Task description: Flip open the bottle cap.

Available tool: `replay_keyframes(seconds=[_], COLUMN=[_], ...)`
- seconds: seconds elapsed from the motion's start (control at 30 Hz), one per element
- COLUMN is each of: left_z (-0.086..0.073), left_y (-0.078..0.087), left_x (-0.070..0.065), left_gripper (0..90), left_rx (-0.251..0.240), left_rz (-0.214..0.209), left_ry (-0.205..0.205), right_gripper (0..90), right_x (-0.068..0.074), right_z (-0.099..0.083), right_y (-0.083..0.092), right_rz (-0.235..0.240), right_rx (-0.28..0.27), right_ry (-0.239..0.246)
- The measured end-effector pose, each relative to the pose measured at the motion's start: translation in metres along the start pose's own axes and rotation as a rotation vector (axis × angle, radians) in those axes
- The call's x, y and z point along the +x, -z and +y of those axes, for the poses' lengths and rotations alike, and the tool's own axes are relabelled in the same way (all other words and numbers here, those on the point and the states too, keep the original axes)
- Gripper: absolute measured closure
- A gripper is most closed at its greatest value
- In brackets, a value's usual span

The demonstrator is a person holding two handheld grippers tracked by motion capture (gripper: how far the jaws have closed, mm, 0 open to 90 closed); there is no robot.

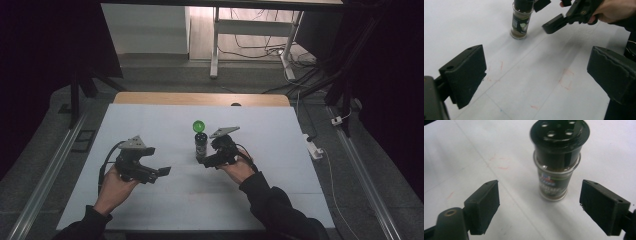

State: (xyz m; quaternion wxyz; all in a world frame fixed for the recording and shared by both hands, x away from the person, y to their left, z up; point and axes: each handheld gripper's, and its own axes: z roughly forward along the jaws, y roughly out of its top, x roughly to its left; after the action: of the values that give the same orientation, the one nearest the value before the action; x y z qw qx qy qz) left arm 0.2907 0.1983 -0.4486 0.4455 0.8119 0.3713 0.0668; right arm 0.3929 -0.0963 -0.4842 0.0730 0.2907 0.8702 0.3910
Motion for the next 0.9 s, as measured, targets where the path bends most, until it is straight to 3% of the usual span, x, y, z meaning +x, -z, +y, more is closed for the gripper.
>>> replay_keyframes(seconds=[0.33, 0.67, 0.9], left_z=[-0.023, -0.045, -0.061], left_y=[0.021, 0.04, 0.054], left_x=[-0.003, -0.004, -0.004], left_gripper=[0.0, 0.0, 0.0], left_rx=[-0.019, -0.03, -0.035], left_rz=[0.025, 0.051, 0.073], left_ry=[0.025, 0.046, 0.072], right_gripper=[4.8, 3.1, 1.0], right_x=[0.009, 0.007, 0.004], right_z=[-0.012, -0.031, -0.049], right_y=[0.026, 0.059, 0.084], right_rz=[0.043, 0.071, 0.049], right_rx=[0.003, 0.009, 0.006], right_ry=[0.006, -0.022, -0.007])
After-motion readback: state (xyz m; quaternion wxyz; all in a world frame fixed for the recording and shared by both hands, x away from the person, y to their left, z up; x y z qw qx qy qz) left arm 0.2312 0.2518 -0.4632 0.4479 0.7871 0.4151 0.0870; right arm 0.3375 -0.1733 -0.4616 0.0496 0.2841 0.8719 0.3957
